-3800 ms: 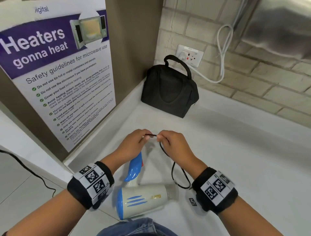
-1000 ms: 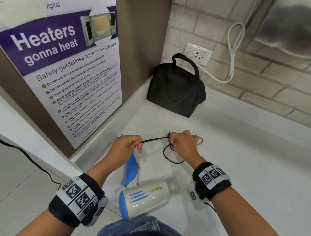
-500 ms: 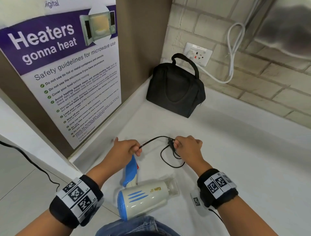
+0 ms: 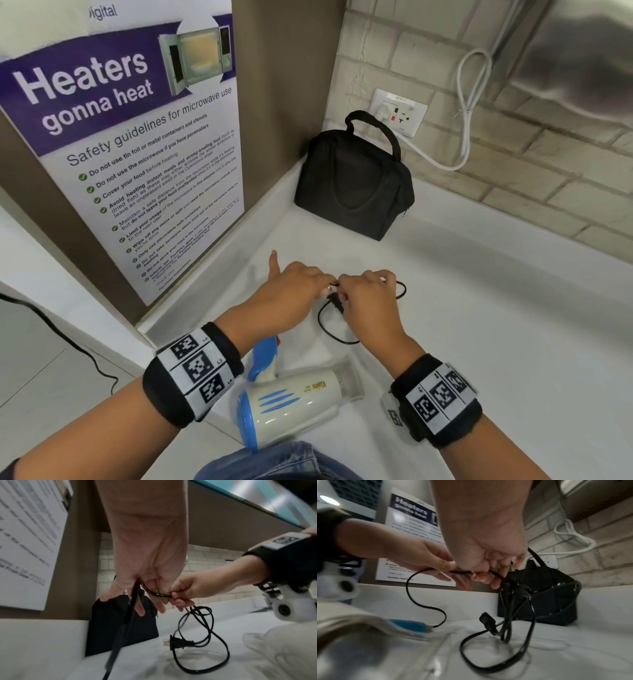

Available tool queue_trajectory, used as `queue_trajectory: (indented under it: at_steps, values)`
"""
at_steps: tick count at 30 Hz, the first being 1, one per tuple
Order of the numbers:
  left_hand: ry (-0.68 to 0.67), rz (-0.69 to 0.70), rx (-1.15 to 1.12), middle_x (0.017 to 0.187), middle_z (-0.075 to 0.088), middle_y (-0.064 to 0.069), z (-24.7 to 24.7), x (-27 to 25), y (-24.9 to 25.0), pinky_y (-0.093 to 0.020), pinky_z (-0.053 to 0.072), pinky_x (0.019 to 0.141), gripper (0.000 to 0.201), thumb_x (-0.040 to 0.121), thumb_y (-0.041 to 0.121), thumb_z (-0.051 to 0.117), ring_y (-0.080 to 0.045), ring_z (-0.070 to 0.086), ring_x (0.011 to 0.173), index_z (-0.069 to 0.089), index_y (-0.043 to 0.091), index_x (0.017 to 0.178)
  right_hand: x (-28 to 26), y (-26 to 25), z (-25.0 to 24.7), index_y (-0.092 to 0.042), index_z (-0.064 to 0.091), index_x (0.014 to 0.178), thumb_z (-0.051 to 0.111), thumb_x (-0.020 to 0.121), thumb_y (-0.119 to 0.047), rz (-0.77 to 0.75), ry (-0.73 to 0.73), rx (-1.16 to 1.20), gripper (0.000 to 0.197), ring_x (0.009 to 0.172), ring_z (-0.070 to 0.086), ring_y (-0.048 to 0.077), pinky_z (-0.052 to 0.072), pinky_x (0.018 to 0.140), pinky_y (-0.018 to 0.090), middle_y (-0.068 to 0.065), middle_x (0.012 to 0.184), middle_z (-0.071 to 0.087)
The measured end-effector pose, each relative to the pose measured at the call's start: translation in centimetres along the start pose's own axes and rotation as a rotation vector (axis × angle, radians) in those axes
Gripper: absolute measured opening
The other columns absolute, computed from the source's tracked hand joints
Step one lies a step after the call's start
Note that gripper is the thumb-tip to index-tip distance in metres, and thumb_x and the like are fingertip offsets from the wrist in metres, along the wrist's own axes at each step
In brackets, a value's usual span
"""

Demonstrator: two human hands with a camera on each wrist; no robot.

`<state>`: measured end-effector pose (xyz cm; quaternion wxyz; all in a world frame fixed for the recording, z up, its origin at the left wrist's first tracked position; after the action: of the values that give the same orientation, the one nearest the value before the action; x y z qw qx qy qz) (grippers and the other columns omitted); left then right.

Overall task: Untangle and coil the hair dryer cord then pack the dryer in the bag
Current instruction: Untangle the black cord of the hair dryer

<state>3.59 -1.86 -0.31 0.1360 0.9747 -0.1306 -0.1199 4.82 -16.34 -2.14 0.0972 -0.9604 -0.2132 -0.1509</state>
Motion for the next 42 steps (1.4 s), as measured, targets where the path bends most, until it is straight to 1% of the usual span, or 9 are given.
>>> queue_trajectory:
  at_steps: [3,7,10,15,22,25,31,35,42]
  values:
    - [-0.062,-0.005,0.082,0.103,0.062,-0.004,-0.4,-0.2,0.7,-0.059,-0.005,0.115,0.023,0.091,0.004,0.043,-0.022,0.044,0.118,0.059,0.017,0.101,-0.3,-1.0,0.0,-0.022,0.049,0.055,0.063,0.051,0.011,-0.089,0.016,-0.006,0.036,0.055,0.049,0.017,0.023,0.077,0.029,-0.008,0.045,0.049]
    - [0.134,0.092,-0.010,0.101,0.067,-0.002,-0.8,-0.3,0.2,-0.049,0.010,0.111,0.021,0.087,0.005,0.053,-0.018,0.050,0.107,0.068,0.018,0.089,-0.3,-0.9,-0.1,-0.022,0.047,0.057,0.056,0.062,0.004,-0.134,0.020,0.068,0.027,0.060,0.049,0.018,0.019,0.076,0.027,-0.008,0.050,0.053]
    - [-0.060,0.000,0.016,0.077,0.055,0.001,-0.9,-0.1,0.3,-0.043,-0.009,0.117,0.020,0.082,0.000,0.048,-0.007,0.047,0.087,0.055,0.015,0.070,-0.3,-0.6,0.3,-0.023,0.043,0.059,0.050,0.067,0.001,-0.125,-0.029,0.124,0.026,0.063,0.047,0.017,0.018,0.078,0.027,-0.008,0.051,0.051]
    - [0.177,0.183,-0.202,0.076,0.064,-0.006,0.5,-2.6,-1.5,-0.036,-0.009,0.116,0.029,0.074,-0.016,0.040,-0.018,0.055,0.088,0.062,0.003,0.075,-0.1,1.1,1.8,-0.023,0.040,0.061,0.048,0.071,0.006,-0.030,-0.142,0.127,0.032,0.066,0.039,0.013,0.016,0.081,0.025,-0.013,0.053,0.035]
    - [0.335,0.187,-0.421,0.067,0.055,0.013,0.8,-3.9,-3.2,-0.016,-0.012,0.110,0.044,0.080,-0.014,0.041,0.006,0.050,0.083,0.055,0.025,0.068,0.1,1.6,2.4,-0.019,0.044,0.064,0.042,0.069,0.010,-0.011,-0.240,0.194,0.029,0.066,0.041,0.015,0.024,0.079,0.026,-0.011,0.057,0.040]
    - [0.357,0.176,-0.443,0.067,0.051,0.023,0.7,-4.0,-4.0,-0.017,-0.010,0.111,0.043,0.082,-0.011,0.043,0.009,0.048,0.088,0.052,0.030,0.082,0.3,2.0,2.5,-0.019,0.044,0.064,0.042,0.071,0.009,0.015,-0.254,0.219,0.029,0.068,0.047,0.019,0.026,0.080,0.027,-0.006,0.061,0.046]
    - [0.356,0.133,-0.501,0.078,0.058,0.032,0.9,-4.7,-5.4,-0.023,-0.004,0.113,0.059,0.085,-0.010,0.043,0.007,0.051,0.089,0.048,0.042,0.058,0.3,2.8,3.1,-0.019,0.043,0.067,0.044,0.080,0.004,0.092,-0.340,0.242,0.027,0.073,0.046,0.016,0.028,0.079,0.030,-0.013,0.059,0.039]
    - [0.305,0.063,-0.485,0.083,0.059,0.033,1.7,-4.5,-6.2,-0.031,-0.003,0.114,0.062,0.090,-0.005,0.043,0.002,0.052,0.089,0.052,0.051,0.065,0.1,2.9,2.9,-0.019,0.038,0.066,0.043,0.082,0.003,0.094,-0.392,0.255,0.028,0.074,0.043,0.017,0.034,0.059,0.026,-0.014,0.060,0.037]
    - [0.204,-0.097,-0.337,0.078,0.063,0.018,1.8,-4.0,-5.6,-0.050,-0.011,0.116,0.039,0.095,0.002,0.040,-0.006,0.059,0.092,0.061,0.031,0.080,-0.4,3.6,1.7,-0.034,0.038,0.057,0.038,0.083,0.001,0.210,-0.401,0.131,0.044,0.077,0.048,0.011,0.020,0.085,0.032,-0.014,0.066,0.051]
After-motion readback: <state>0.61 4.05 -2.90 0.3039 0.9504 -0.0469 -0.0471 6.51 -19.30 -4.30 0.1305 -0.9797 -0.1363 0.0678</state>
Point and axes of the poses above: each hand's wrist, its own x-axis towards the middle knuckle, its own z-axis out of the palm, y = z × x, the point moved 2 cm from there along x, towards the middle knuckle
